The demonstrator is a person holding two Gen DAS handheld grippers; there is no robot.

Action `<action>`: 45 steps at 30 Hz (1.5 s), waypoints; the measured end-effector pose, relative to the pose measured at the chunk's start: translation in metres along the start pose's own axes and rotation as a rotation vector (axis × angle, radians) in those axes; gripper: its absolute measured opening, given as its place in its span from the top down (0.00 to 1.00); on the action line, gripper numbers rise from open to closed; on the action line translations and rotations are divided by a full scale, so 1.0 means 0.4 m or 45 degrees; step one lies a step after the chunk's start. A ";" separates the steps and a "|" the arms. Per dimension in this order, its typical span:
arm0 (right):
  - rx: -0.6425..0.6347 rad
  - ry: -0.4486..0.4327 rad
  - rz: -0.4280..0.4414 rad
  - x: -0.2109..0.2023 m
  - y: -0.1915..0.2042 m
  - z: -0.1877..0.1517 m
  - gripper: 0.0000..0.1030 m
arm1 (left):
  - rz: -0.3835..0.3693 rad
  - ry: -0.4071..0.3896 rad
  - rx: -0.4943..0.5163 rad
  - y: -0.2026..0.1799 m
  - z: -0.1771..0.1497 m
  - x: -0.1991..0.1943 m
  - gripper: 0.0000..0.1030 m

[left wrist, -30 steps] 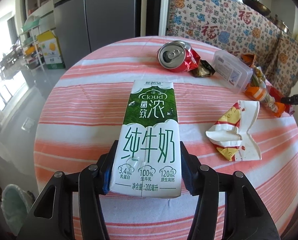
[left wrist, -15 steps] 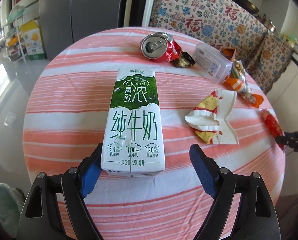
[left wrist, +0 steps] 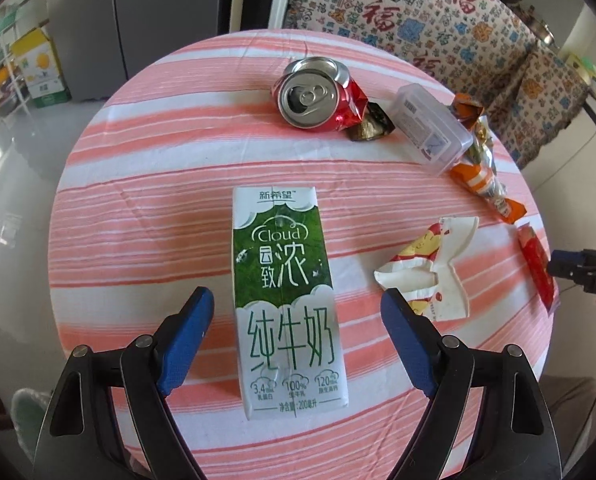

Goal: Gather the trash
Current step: 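Grasp the green-and-white milk carton with the left gripper, then grasp the red candy bar wrapper with the right gripper, then carry carton and red wrapper over the blue wastebasket and release both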

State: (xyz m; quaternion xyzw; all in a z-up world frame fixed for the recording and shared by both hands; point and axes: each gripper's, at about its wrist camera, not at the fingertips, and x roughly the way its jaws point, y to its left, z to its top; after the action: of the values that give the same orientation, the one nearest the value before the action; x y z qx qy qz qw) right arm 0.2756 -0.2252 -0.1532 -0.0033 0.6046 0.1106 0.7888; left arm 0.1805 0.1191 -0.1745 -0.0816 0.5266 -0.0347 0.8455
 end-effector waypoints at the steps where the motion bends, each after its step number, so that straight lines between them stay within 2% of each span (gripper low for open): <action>1: -0.011 0.007 -0.010 0.006 0.007 0.003 0.48 | 0.022 0.015 0.005 0.002 0.005 0.005 0.16; 6: -0.028 0.042 -0.055 0.031 0.020 0.016 0.48 | 0.089 0.050 0.044 -0.003 0.016 0.020 0.17; 10: -0.021 0.060 -0.047 0.040 0.022 0.022 0.48 | 0.155 0.069 0.100 -0.024 0.014 0.031 0.24; 13: -0.017 0.061 -0.039 0.040 0.028 0.026 0.48 | 0.195 0.071 0.115 -0.026 0.012 0.039 0.25; 15: -0.023 0.063 -0.053 0.044 0.035 0.028 0.48 | 0.194 0.071 0.109 -0.021 0.010 0.040 0.37; 16: -0.033 0.072 -0.062 0.047 0.038 0.027 0.48 | 0.177 0.066 0.106 -0.019 0.010 0.039 0.48; 17: -0.060 0.086 -0.078 0.051 0.043 0.026 0.54 | 0.167 0.064 0.101 -0.015 0.011 0.038 0.49; 18: -0.089 0.085 -0.101 0.052 0.053 0.023 0.65 | 0.177 0.054 0.102 -0.011 0.010 0.035 0.49; 19: -0.105 0.077 -0.125 0.050 0.058 0.021 0.85 | 0.189 0.040 0.105 -0.010 0.011 0.031 0.50; 26: -0.016 -0.047 -0.102 -0.015 0.038 0.012 0.89 | 0.127 -0.100 0.031 0.019 -0.006 -0.053 0.51; 30: -0.005 -0.092 -0.059 -0.044 0.031 -0.015 0.89 | 0.057 -0.158 0.025 -0.005 -0.024 -0.115 0.51; 39: 0.064 -0.167 -0.003 -0.088 -0.036 -0.088 0.89 | -0.103 -0.187 0.166 -0.218 -0.039 -0.154 0.51; 45: 0.165 -0.215 -0.048 -0.137 -0.149 -0.140 0.89 | -0.224 -0.159 0.309 -0.431 -0.056 -0.132 0.51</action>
State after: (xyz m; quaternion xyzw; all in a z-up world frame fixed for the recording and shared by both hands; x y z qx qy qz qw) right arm 0.2194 -0.3005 -0.1237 0.0454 0.5418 0.0563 0.8374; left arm 0.1417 -0.0451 -0.1072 -0.0267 0.4558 -0.1667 0.8739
